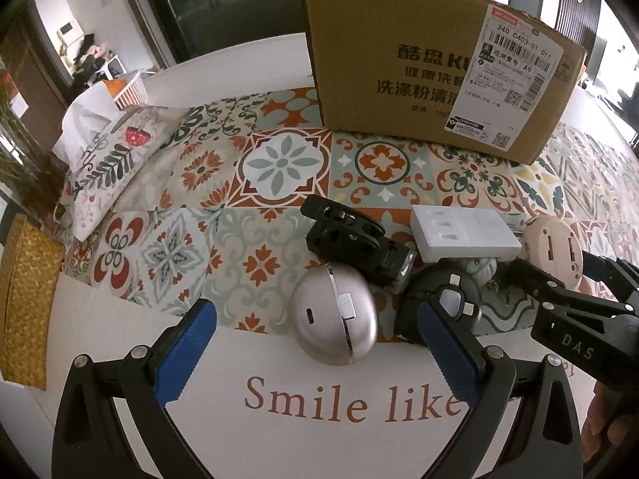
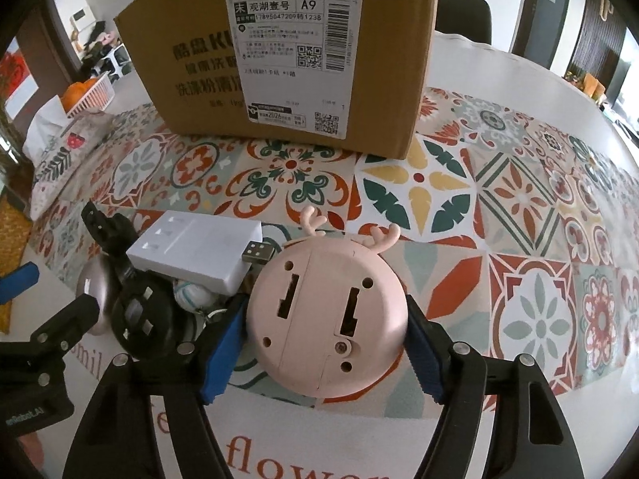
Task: Organize rigid objects
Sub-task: 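Close the right tool around the pink round deer-eared gadget, then close the left tool around the black round puck and lift it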
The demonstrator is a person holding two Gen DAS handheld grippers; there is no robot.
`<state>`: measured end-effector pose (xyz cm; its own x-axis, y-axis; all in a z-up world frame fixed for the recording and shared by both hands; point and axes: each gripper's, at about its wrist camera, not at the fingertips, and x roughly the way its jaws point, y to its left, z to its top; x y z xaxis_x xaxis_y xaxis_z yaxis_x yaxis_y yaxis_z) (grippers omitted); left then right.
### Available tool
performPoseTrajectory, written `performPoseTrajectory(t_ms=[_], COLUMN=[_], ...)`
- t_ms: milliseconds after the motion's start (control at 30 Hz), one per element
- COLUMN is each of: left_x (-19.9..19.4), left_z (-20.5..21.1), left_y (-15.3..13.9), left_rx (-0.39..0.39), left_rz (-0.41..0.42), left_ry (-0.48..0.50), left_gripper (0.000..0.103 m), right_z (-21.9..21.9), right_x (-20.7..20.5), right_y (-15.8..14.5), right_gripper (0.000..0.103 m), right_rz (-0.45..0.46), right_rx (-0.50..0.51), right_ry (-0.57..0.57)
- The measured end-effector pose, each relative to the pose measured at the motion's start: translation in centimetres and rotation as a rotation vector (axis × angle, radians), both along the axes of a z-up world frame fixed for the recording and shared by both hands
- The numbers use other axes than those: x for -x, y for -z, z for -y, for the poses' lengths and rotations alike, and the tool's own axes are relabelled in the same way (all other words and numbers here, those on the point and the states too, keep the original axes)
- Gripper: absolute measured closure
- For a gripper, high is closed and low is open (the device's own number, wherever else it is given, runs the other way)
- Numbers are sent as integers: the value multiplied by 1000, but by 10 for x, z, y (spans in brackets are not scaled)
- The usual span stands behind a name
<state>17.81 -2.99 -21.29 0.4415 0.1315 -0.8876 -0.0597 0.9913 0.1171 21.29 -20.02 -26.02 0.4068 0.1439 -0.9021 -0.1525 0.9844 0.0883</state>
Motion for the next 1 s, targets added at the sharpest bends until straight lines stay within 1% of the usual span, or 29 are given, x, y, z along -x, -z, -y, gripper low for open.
performPoseTrajectory(t_ms=[167, 300, 500, 567, 633, 667, 733, 800, 867, 900, 1000], left_x=[2, 10, 29, 33, 35, 34, 32, 28, 24, 21, 17], left_z=[-2, -4, 8, 18, 27, 29, 36, 39, 42, 44, 47], left_y=[-1, -5, -15, -17, -16, -15, -9, -2, 8, 12, 17], left_rx=[14, 54, 100, 126, 143, 147, 171, 186, 207, 218, 212], left_rz=[6, 14, 45, 49, 44, 43, 28, 7, -33, -48, -58], left_ry=[3, 17, 103, 158, 205, 217, 241, 245, 253, 258, 256], left_gripper=[1, 1, 4, 8, 14, 15, 25, 27, 37, 40, 40], right_z=[1, 4, 10, 17, 24, 26, 32, 34, 36, 38, 41], right_x=[3, 11, 36, 44, 51, 54, 60, 63, 63, 63, 63], right_y=[0, -9, -31, -36, -39, -40, -40, -39, -36, -34, -31], right_gripper=[30, 30, 30, 30, 30, 30, 30, 30, 30, 30, 30], right_rz=[-2, 13, 59, 57, 52, 49, 46, 46, 41, 37, 34], right_rx=[-11, -23, -17, -31, -34, -34, -30, -23, -18, -18, -23], right_ry=[25, 65, 90, 99, 110, 116, 123, 133, 145, 150, 156])
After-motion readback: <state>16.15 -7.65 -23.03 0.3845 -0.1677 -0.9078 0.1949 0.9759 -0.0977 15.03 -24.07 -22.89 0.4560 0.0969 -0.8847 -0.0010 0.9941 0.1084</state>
